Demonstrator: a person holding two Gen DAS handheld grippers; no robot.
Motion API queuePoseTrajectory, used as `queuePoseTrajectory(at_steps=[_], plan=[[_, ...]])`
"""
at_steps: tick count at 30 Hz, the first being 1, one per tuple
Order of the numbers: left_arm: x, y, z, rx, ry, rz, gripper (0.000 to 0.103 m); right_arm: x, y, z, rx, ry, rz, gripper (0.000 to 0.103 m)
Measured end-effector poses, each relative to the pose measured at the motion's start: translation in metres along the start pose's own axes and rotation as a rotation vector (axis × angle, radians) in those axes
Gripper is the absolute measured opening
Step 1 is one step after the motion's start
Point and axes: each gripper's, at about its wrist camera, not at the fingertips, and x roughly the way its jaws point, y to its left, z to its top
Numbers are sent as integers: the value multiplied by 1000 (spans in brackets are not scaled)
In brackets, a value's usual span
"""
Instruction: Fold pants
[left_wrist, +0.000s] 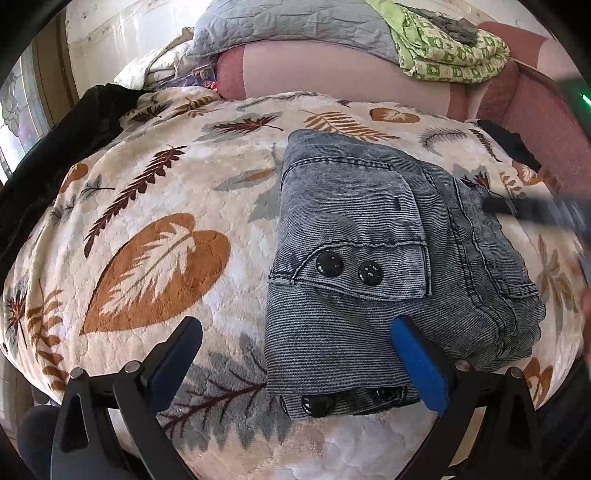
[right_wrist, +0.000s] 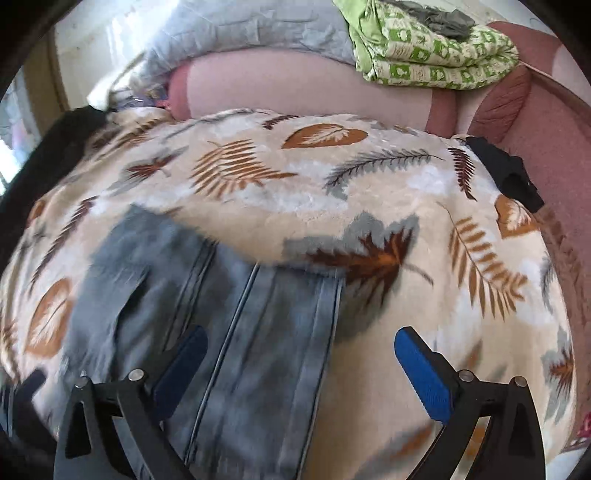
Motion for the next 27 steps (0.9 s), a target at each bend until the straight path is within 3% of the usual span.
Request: queuePoseTrajectory(at_steps=[3, 7, 9, 17, 27], plan=[[-1, -2, 0, 8, 1, 12, 102, 19, 13, -31, -100, 77, -53, 102], [-3, -4, 3, 22, 16, 31, 102, 8, -1, -34, -14, 50, 4, 102], [-6, -4, 5, 24, 26, 37, 102, -7, -5, -36, 17, -7, 12, 103], [-34, -7, 12, 19, -41, 96, 102, -42, -19, -61, 104, -105, 103, 103], [-67, -7, 25, 0, -135, 88, 102, -79, -12, -53, 70, -173, 127, 103]])
